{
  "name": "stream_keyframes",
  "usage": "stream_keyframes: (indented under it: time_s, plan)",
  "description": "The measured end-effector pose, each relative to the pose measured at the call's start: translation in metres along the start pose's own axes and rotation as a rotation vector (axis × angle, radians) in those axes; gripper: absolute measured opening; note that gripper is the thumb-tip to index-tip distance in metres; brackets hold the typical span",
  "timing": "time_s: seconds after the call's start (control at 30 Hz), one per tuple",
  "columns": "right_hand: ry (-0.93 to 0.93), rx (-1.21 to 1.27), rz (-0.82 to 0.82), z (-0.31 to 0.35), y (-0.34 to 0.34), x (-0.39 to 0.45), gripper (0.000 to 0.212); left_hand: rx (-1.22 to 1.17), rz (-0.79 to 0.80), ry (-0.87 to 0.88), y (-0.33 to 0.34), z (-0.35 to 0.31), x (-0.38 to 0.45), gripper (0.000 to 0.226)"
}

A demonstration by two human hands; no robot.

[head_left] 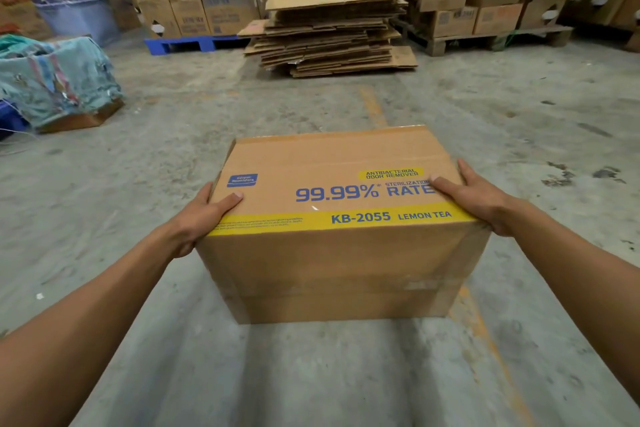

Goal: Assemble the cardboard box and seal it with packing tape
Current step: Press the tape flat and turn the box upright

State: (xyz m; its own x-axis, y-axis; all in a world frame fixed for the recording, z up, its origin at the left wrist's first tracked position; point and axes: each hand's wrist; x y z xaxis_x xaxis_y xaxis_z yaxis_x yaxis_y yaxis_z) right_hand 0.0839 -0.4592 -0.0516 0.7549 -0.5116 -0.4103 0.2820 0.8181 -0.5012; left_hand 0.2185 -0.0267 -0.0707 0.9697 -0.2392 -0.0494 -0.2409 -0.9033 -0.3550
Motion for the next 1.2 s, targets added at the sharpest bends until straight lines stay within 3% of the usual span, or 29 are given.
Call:
stream_keyframes:
  time_s: [0.07,0.2,0.33,0.47,0.63,0.83,0.97,1.2]
  plan:
    - [0.014,0.066,0.044,-0.004,-0.001,0.001,0.087,-0.018,-0.012,0.028,0.001,0.001,-0.003,0.058]
    - [-0.062,0.153,0.082,-0.004,0.002,-0.014,0.054,-0.049,0.002,0.088,-0.001,-0.003,-0.017,0.058]
    - [-0.243,0.187,0.009,-0.006,0.004,-0.028,0.059,0.015,-0.084,0.252,-0.002,-0.009,-0.033,0.049]
    - [-0.390,0.141,-0.193,-0.047,0.029,-0.037,0.079,0.065,-0.211,0.369,0.003,0.012,-0.057,0.084]
    - [-0.431,0.083,-0.188,-0.088,0.048,-0.045,0.090,0.044,-0.165,0.325,0.012,0.058,-0.087,0.100]
    - [-0.419,0.075,-0.171,-0.093,0.049,-0.038,0.093,-0.029,-0.163,0.322,0.017,0.053,-0.087,0.087]
    - [-0.336,0.018,-0.092,-0.116,0.055,-0.039,0.101,0.018,-0.110,0.177,0.026,0.073,-0.097,0.078]
    - [-0.115,-0.016,0.013,-0.142,0.068,-0.021,0.073,0.078,-0.076,0.000,0.033,0.100,-0.089,0.077]
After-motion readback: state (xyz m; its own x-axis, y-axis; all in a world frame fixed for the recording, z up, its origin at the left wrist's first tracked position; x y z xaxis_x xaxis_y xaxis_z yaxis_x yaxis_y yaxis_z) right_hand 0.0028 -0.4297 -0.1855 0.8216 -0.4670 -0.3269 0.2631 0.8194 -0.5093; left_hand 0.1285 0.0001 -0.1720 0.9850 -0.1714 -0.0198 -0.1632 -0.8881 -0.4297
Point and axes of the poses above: each hand's wrist, its own x-axis towards the middle knuckle, its own y-axis out of the palm, z = x × y, and after that the axes turned 12 degrees about y, right-handed
